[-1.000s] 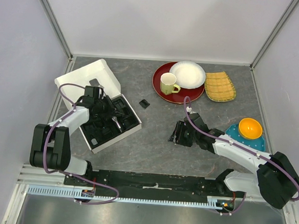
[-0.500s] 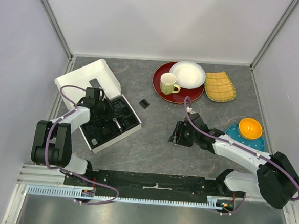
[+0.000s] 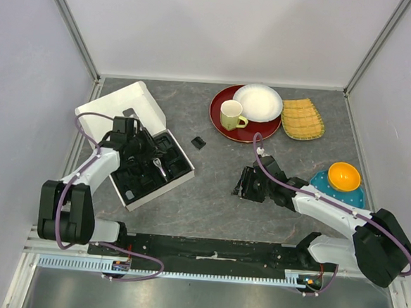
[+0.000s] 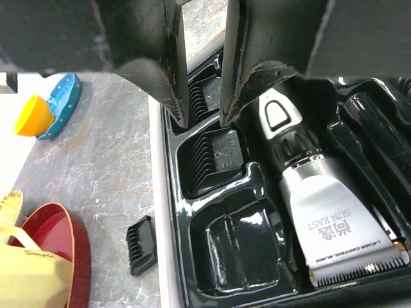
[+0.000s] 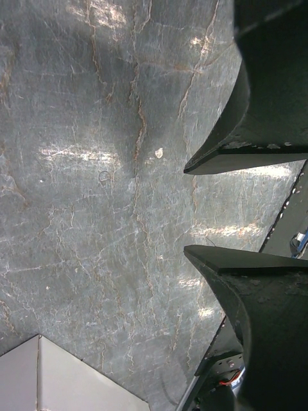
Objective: Sort the hair-cutting tools
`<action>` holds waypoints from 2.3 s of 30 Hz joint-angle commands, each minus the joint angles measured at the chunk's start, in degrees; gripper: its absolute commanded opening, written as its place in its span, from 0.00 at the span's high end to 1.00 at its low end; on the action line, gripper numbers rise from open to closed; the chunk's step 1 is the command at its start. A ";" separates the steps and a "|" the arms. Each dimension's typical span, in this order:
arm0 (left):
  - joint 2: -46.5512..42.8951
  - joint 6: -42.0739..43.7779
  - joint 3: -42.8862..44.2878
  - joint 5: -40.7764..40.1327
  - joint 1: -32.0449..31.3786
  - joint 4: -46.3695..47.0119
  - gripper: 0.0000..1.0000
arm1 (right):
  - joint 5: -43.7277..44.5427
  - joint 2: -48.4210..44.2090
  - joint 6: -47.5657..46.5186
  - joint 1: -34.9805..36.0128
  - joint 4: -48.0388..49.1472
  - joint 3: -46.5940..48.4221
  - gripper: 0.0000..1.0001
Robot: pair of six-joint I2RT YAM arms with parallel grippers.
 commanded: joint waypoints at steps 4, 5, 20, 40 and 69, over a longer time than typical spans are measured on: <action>0.18 0.14 2.22 1.91 -0.58 4.46 0.67 | 1.08 0.32 0.16 0.00 1.03 1.37 0.44; 0.44 -0.03 2.22 2.01 -0.76 5.08 0.68 | 1.26 0.58 0.07 -0.09 0.95 1.55 0.44; 10.37 -1.18 0.56 -0.19 -2.95 13.97 0.75 | 2.31 3.57 -0.20 0.00 0.95 5.68 0.44; -13.17 4.18 6.00 -7.03 -2.95 -2.81 0.50 | 19.44 18.05 -1.25 4.66 -3.01 28.52 0.32; -26.10 13.76 3.54 -20.76 -2.78 -20.49 0.33 | 52.49 63.77 10.00 13.27 -19.71 77.48 0.11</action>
